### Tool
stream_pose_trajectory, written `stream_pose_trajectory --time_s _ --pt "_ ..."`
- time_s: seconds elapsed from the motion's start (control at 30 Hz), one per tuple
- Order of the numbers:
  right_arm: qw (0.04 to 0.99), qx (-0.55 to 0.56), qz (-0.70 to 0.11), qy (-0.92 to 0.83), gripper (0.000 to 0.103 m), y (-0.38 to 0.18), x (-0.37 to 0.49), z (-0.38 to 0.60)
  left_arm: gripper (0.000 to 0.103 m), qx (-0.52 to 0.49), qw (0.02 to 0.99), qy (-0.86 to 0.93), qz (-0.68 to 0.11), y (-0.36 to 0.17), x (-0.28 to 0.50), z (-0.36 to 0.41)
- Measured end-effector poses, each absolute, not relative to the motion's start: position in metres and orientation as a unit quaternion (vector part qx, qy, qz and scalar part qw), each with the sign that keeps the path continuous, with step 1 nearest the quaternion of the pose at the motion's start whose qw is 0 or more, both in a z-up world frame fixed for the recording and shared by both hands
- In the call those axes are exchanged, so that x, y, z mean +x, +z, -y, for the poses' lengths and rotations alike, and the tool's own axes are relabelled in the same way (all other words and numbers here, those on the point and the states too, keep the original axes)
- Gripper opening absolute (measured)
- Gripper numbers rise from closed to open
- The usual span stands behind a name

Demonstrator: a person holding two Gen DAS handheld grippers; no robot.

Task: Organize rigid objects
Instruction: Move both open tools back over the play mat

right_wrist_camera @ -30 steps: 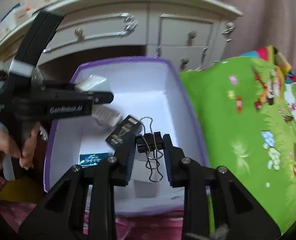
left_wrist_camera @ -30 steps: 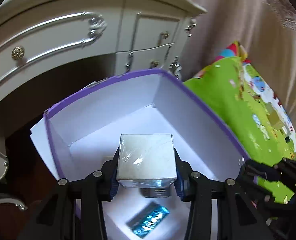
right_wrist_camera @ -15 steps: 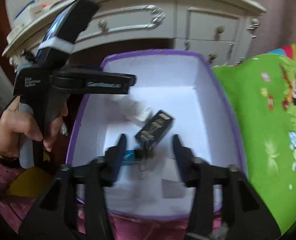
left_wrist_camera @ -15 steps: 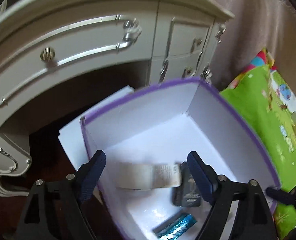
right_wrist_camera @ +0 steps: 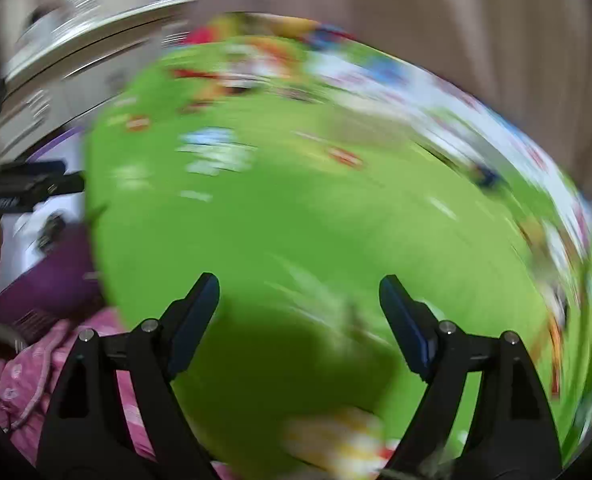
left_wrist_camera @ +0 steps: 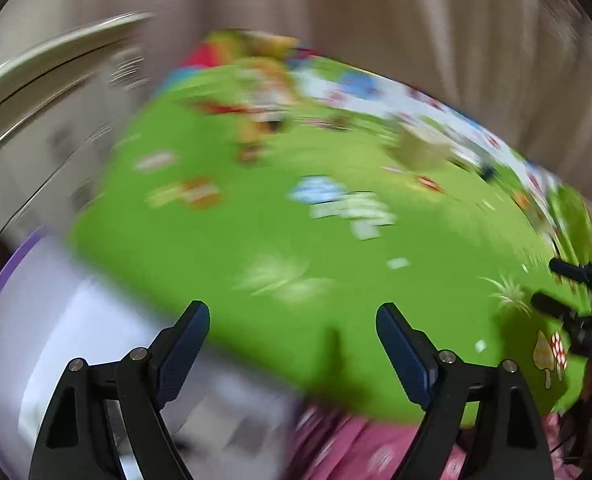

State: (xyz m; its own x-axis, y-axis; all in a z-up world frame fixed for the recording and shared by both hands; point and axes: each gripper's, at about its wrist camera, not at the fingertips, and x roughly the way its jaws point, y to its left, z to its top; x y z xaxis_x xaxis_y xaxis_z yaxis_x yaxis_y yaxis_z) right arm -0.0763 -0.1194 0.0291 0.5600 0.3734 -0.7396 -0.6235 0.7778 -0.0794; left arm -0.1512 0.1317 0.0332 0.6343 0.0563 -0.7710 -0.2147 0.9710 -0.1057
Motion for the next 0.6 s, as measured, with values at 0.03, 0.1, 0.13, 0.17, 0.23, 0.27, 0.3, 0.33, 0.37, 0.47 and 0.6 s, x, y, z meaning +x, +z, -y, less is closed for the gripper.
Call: stream_pose_trajectory --time_s 0.03,0.1,0.13,0.17,0.23,0.27,0.3,0.33,0.37,0.47,0.6 --pt "0.876 -0.139 -0.384 0.255 0.084 0.025 -0.064 0.149 0.086 -0.072 0.902 0.063 -0.421 0.032 -0.136 -0.118" --pt "0.884 -0.098 -0.401 0.219 0.084 0.021 -0.048 0.189 0.086 -0.036 0.902 0.036 -0.428 0.025 -0.095 -0.097" --pt "0.886 -0.081 -0.408 0.205 0.085 0.019 -0.04 0.205 0.086 -0.023 0.901 0.019 -0.433 0.022 -0.069 -0.087" --pt "0.887 -0.071 -0.412 0.196 0.085 0.015 -0.034 0.215 0.086 -0.015 0.9 0.004 -0.435 0.021 -0.051 -0.081" --pt "0.89 -0.055 -0.415 0.179 0.085 0.011 -0.026 0.236 0.086 -0.001 0.899 -0.023 -0.438 0.02 -0.01 -0.072" --pt "0.891 -0.044 -0.418 0.173 0.085 0.01 -0.022 0.244 0.086 0.007 0.899 -0.033 -0.436 0.021 0.011 -0.069" --pt "0.891 -0.03 -0.42 0.169 0.085 0.01 -0.018 0.252 0.086 0.012 0.899 -0.041 -0.435 0.019 0.027 -0.068" --pt "0.891 -0.018 -0.421 0.168 0.085 0.009 -0.016 0.256 0.086 0.022 0.898 -0.051 -0.436 0.019 0.046 -0.064" --pt "0.891 -0.004 -0.421 0.168 0.085 0.007 -0.014 0.26 0.086 0.033 0.898 -0.056 -0.436 0.02 0.06 -0.06" --pt "0.888 0.016 -0.426 0.174 0.085 0.005 -0.012 0.261 0.086 0.048 0.892 -0.092 -0.441 0.021 0.099 -0.053" --pt "0.881 -0.018 -0.432 0.19 0.085 0.001 -0.012 0.243 0.086 0.057 0.874 -0.144 -0.461 0.011 0.137 -0.034"
